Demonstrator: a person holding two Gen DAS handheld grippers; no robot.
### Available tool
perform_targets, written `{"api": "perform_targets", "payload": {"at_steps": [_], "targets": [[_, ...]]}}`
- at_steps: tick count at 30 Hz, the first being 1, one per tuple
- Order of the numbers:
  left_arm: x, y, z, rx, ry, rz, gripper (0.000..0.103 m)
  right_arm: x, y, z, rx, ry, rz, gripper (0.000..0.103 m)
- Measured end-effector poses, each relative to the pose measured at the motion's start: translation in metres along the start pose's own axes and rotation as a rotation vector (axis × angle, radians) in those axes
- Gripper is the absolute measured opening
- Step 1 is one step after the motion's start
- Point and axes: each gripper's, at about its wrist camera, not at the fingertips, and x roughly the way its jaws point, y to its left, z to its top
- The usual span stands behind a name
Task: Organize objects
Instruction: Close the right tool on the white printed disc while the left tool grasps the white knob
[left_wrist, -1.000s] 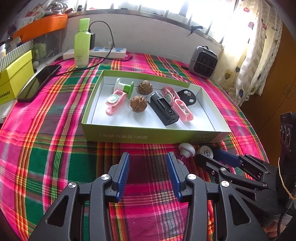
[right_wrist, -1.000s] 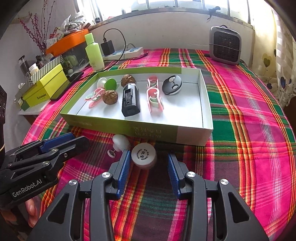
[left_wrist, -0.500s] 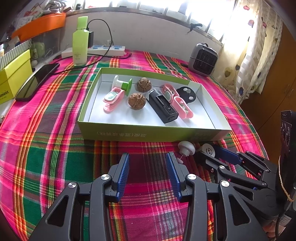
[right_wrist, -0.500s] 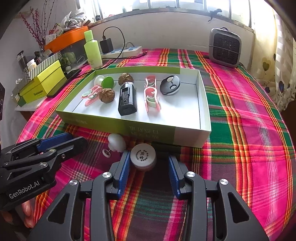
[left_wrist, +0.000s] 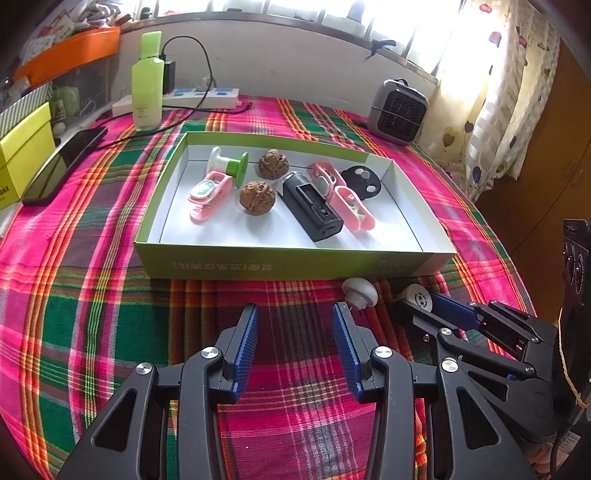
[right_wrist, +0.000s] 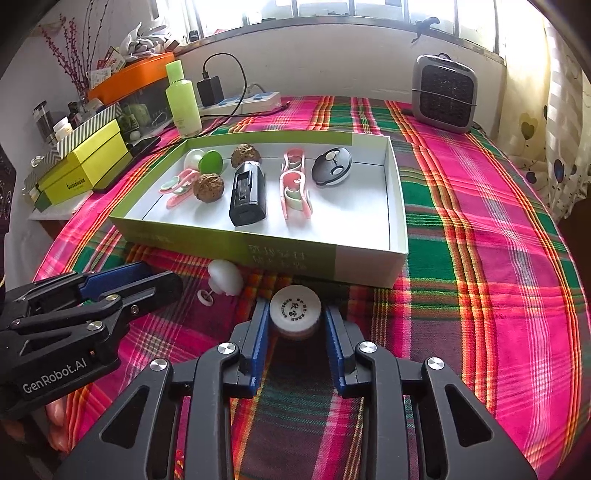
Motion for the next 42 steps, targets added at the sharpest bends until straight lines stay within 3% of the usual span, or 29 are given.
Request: {"api": "perform_targets", "payload": {"at_steps": [3,17,34,42], "targets": [[0.001,-0.004,0.001,0.008,0.001,-0.013,0.044,-0.001,-0.002,-0.001,0.004,0.000,0.002,0.029],[0.013,-0.027,0.004,0.068,0.024,-0.022,0.045,-0.008,-0.020,-0.008,0.043,-0.002,0.001,0.030],[0.023,-0.037,0.008,0.087,0.023,0.015,0.045,-0.010,-0.027,-0.010,0.055,-0.003,0.033,0.029],[0.024,-0.037,0.009,0.085,0.017,0.025,0.040,-0.010,-0.028,-0.011,0.057,-0.003,0.038,0.029]]}}
